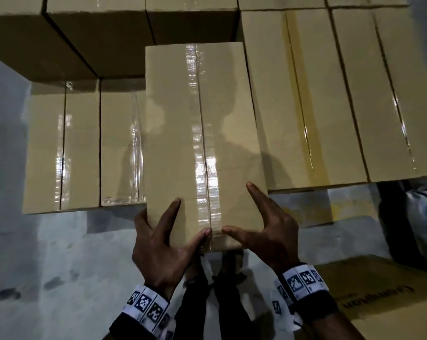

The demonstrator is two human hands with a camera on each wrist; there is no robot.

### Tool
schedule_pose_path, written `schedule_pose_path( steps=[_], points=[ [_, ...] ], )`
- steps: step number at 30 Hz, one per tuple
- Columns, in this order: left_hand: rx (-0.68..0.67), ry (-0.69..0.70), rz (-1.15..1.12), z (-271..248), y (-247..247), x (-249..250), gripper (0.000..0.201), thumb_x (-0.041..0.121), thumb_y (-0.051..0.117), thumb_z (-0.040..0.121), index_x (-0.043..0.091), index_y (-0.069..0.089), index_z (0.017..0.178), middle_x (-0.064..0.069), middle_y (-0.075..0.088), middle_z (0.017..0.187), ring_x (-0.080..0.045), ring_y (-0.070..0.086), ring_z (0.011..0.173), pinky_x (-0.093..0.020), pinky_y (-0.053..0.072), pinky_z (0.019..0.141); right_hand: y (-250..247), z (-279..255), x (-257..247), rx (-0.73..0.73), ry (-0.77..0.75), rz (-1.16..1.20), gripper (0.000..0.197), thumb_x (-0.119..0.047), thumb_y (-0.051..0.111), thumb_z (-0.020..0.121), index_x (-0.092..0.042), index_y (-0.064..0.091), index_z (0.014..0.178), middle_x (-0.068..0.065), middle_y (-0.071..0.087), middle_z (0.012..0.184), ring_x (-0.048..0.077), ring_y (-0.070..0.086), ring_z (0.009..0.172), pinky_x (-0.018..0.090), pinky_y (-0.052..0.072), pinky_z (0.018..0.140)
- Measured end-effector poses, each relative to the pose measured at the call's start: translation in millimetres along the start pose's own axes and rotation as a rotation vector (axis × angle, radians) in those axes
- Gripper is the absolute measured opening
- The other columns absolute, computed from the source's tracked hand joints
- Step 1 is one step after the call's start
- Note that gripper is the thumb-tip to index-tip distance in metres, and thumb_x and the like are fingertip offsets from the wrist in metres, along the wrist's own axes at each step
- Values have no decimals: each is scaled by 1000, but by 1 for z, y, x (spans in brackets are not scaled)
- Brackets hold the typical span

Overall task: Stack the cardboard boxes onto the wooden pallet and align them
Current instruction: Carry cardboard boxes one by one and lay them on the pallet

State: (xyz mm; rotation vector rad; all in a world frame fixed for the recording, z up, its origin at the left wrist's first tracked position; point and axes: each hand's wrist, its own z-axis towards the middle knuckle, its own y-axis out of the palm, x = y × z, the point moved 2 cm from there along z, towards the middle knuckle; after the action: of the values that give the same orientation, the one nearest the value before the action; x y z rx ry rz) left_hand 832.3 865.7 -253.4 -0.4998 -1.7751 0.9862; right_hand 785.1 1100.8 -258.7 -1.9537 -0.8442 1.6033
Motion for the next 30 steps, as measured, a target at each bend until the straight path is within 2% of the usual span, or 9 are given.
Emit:
schedule_pose_path(
  steps=[5, 10, 15, 20, 23, 24, 26, 28, 30],
  points=[
    [17, 4, -22, 0, 20, -4, 89, 88, 72, 56, 50, 62, 136, -3, 45, 143, -27, 60, 123, -42, 57, 87, 6, 6, 19, 2, -23, -18, 104, -87, 71, 62, -48, 41, 154, -14, 52, 153, 7, 50, 139, 37, 47, 111],
    [34, 19, -8, -2, 31, -8, 89, 87, 72, 57, 48, 63, 136, -4, 45, 144, -26, 59, 124, -42, 57, 85, 10, 6, 32, 61, -133, -108, 95, -85, 67, 74, -33, 50, 152, -3, 62, 144, 15, 63, 127, 38, 55, 100],
    [27, 28, -11, -2, 35, -10, 88, 85, 77, 59, 46, 63, 137, -5, 46, 141, -27, 60, 123, -41, 56, 87, 16, 4, 42, 68, -148, -127, 88, -78, 68, 81, -32, 47, 154, -2, 61, 146, 18, 64, 126, 41, 57, 95],
    [-95, 97, -18, 4, 33, -25, 95, 77, 83, 60, 48, 53, 146, -9, 39, 150, -30, 50, 135, -42, 53, 99, 15, -2, 45, 69, -150, -244, 84, -76, 64, 86, -29, 48, 154, 2, 64, 141, 22, 66, 122, 41, 58, 91],
    [-240, 123, -70, 12, 26, -40, 109, 74, 87, 57, 50, 41, 153, -4, 24, 163, -16, 29, 152, -36, 41, 114, -1, -7, 43, 146, -179, -326, 85, -75, 69, 83, -20, 59, 145, 10, 65, 134, 31, 61, 119, 47, 52, 94],
    [-289, 132, -88, 15, 22, -45, 116, 73, 89, 54, 51, 37, 154, -1, 20, 166, -9, 22, 154, -35, 37, 116, -8, -8, 43, 154, -204, -346, 88, -76, 72, 79, -19, 60, 145, 13, 60, 138, 34, 57, 124, 50, 48, 98],
    [-367, 175, -101, 24, 17, -54, 127, 74, 91, 47, 52, 31, 157, 1, 16, 169, -11, 24, 154, -38, 38, 116, -18, -8, 43, 62, -264, -424, 100, -78, 77, 71, -25, 52, 151, 15, 42, 157, 39, 41, 143, 55, 36, 113],
    [-424, 227, -69, 31, 12, -59, 135, 75, 92, 41, 53, 27, 158, 4, 13, 170, -19, 28, 154, -44, 44, 112, -21, -5, 47, -150, -282, -545, 119, -85, 75, 61, -37, 30, 161, 14, 12, 171, 39, 12, 157, 62, 17, 122],
    [-463, 268, -29, 37, 10, -60, 138, 77, 92, 39, 56, 23, 157, 6, 7, 172, -20, 22, 157, -48, 46, 112, -18, 0, 53, -308, -266, -648, 131, -92, 70, 56, -45, 10, 163, 10, -11, 173, 36, -8, 159, 67, 4, 122]
  ],
)
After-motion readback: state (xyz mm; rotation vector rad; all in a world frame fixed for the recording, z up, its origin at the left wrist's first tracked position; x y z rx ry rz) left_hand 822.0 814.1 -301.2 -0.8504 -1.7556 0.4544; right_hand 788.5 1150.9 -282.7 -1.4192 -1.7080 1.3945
